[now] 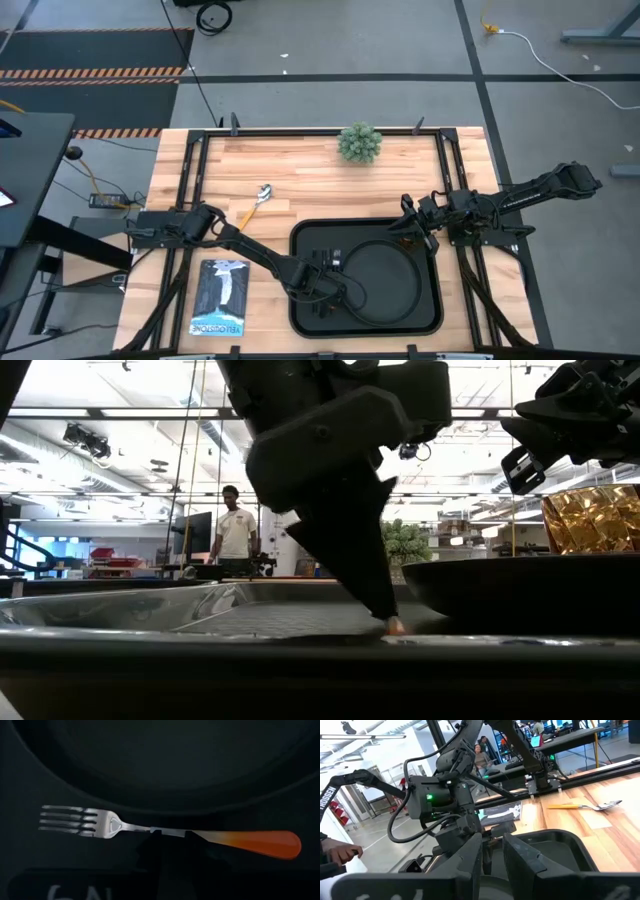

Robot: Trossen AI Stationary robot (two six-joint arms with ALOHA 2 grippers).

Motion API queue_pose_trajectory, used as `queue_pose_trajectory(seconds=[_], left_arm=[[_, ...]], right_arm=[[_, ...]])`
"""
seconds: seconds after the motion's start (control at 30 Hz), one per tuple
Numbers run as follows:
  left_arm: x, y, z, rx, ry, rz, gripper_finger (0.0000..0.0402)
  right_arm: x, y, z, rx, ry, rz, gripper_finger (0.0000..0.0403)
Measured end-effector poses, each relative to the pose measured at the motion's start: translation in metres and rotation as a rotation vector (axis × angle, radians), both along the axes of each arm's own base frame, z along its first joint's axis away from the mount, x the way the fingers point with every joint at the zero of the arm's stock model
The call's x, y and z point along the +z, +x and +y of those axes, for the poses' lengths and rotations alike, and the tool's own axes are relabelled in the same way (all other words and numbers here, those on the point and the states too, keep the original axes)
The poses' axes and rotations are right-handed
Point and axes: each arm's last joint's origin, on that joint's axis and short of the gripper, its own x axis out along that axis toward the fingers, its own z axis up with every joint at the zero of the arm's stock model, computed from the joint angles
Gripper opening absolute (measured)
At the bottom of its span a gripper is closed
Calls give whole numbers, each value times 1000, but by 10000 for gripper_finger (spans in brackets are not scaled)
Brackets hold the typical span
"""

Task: Pick and place plate/cup/fork/spoon on tray
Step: Put the orange fork on the black serving tray to the left of the black plate, then put the yellow spoon on the black serving tray to the left of the orange fork

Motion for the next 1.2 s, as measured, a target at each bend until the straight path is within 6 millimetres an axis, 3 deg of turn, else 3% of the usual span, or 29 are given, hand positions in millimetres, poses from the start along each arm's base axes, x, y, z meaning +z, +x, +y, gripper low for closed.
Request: queue_pose_trajectory(seconds=[0.43, 0.6, 0.87, 1.07, 1.2], left_arm=[[0, 1, 0, 22, -15, -12, 94], [18, -8, 5, 103, -32, 7, 93], [55, -42, 26, 304, 119, 109, 93], [68, -64, 50, 461, 239, 239, 93], [66, -73, 71, 517, 219, 264, 82]], right_arm=[[0, 0, 0, 7, 0, 0, 84], [0, 0, 0, 7, -1, -1, 84], [0, 0, 0, 8, 0, 1, 84], [0, 0, 0, 11, -1, 0, 84], [0, 0, 1, 20, -1, 0, 84]])
